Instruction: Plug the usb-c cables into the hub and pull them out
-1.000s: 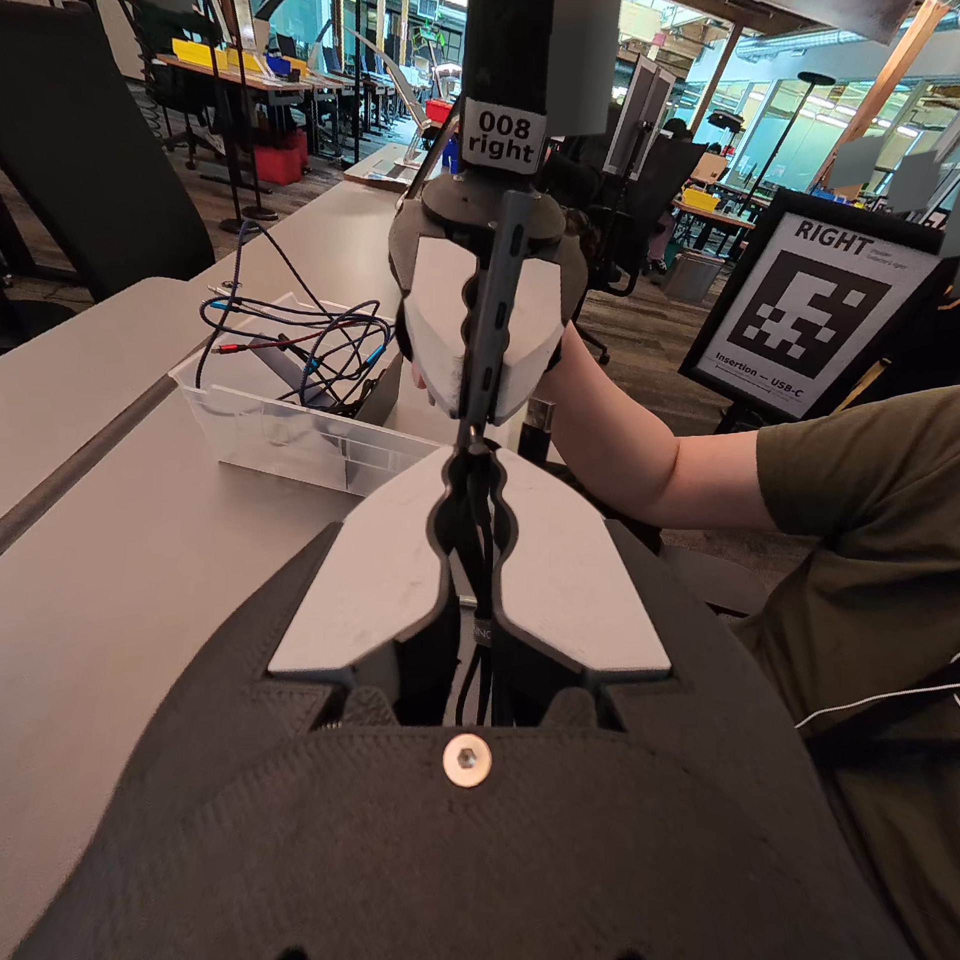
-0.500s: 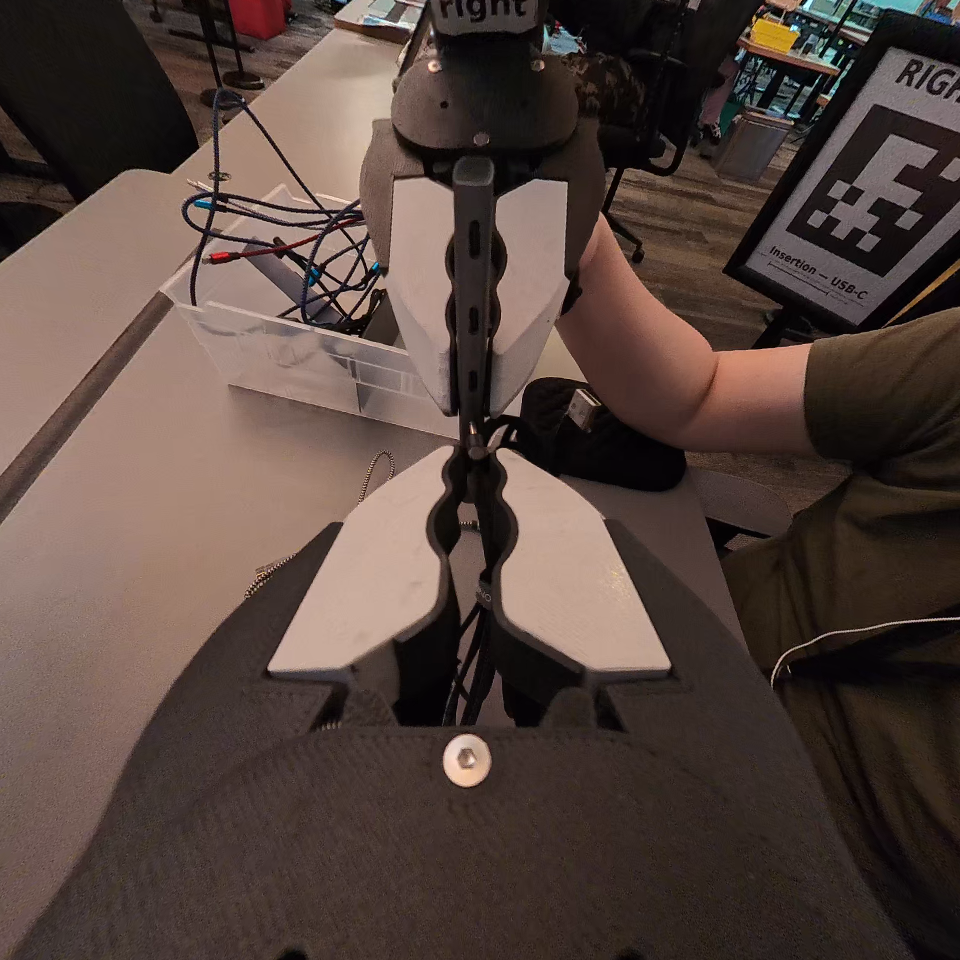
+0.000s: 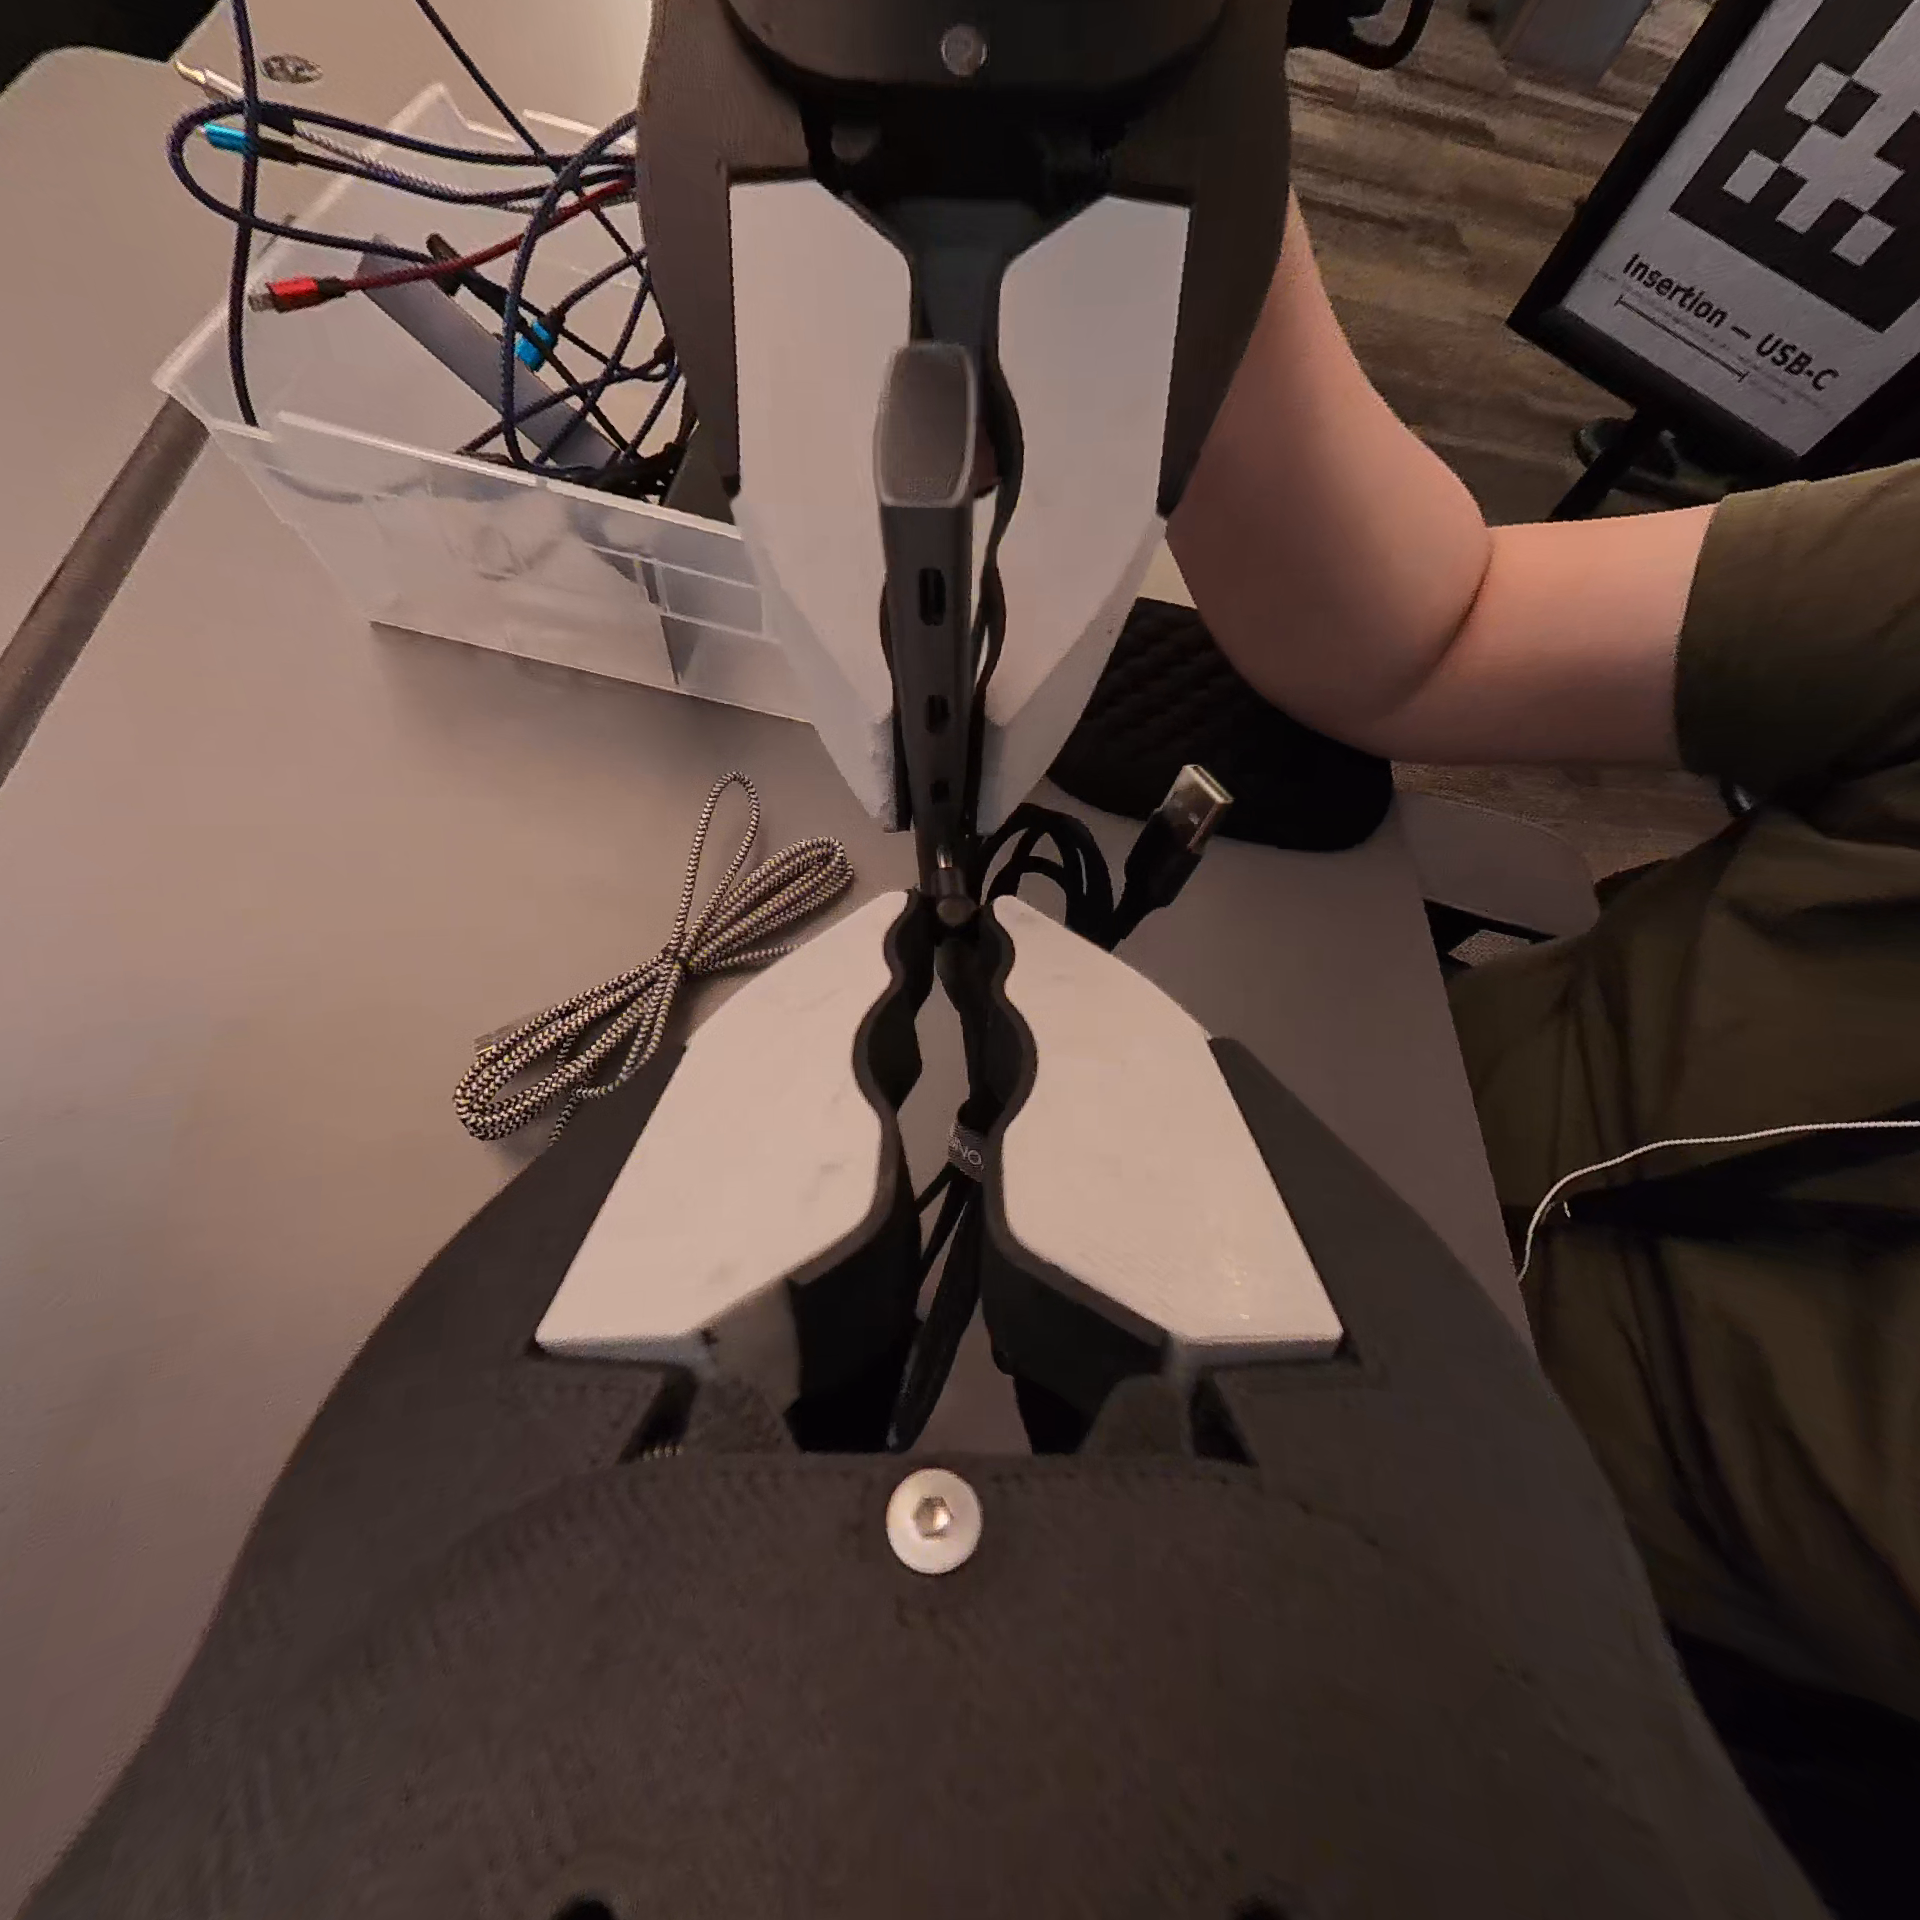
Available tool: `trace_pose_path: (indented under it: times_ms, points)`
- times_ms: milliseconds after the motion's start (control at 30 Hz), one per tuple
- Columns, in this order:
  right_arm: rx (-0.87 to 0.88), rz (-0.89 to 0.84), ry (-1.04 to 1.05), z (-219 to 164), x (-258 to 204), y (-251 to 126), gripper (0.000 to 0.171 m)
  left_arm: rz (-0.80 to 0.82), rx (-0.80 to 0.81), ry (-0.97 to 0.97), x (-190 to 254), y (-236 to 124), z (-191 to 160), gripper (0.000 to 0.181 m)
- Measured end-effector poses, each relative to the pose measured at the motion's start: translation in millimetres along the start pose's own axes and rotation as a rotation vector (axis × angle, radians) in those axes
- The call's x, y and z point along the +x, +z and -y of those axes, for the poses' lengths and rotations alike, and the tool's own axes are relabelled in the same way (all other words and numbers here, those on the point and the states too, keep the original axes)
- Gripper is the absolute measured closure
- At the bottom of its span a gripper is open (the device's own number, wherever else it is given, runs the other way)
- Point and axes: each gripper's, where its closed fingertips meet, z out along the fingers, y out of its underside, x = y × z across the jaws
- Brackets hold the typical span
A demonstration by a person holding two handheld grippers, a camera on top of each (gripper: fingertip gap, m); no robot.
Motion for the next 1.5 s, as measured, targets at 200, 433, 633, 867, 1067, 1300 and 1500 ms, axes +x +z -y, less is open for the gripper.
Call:
trace_pose_path:
  times_ms: [200,433,633,867,1067,1300,1500]
  points:
    - [0.062,0.031,0.026,7.1,0.0,-2.2,0.160,-0.022,0.041,-0.020,0.2,-2.4,4.9,0.174]
    - [0.328,0.095,0.089,41.9,1.5,-13.5,0.160,-0.085,0.260,-0.098,-2.7,-26.0,31.8,0.174]
    - [0.503,0.093,0.086,62.9,4.3,-17.9,0.160,-0.047,0.360,-0.085,-6.5,-42.2,43.5,0.174]
    - [0.576,0.093,0.097,69.9,4.8,-20.2,0.160,-0.014,0.396,-0.075,-7.1,-48.2,48.7,0.174]
    - [0.598,0.079,0.104,71.2,7.2,-19.3,0.160,0.008,0.407,-0.080,-9.8,-49.9,49.1,0.174]
    - [0.520,0.056,0.104,66.2,6.9,-21.7,0.161,-0.016,0.424,-0.094,-9.8,-47.7,50.8,0.174]
    - [0.434,0.022,0.099,57.5,7.7,-15.9,0.159,-0.013,0.424,-0.092,-9.5,-47.0,51.0,0.174]
